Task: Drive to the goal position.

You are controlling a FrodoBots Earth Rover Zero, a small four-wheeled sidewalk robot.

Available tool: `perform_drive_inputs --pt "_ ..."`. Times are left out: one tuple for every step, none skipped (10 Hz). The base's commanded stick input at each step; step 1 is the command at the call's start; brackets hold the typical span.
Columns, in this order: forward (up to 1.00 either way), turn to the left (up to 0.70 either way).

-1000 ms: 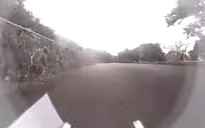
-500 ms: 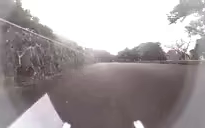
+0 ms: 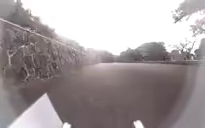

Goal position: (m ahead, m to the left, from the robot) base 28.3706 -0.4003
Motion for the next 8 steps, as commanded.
perform_drive_inputs --pt "1.00 -0.01" --pt "1.00 -0.14" --pt "1.00 -0.27" --pt "1.00 0.00" --pt "1.00 0.00" --pt "1.00 0.00" --pt "1.00 -0.31" --pt "1.00 -0.31"
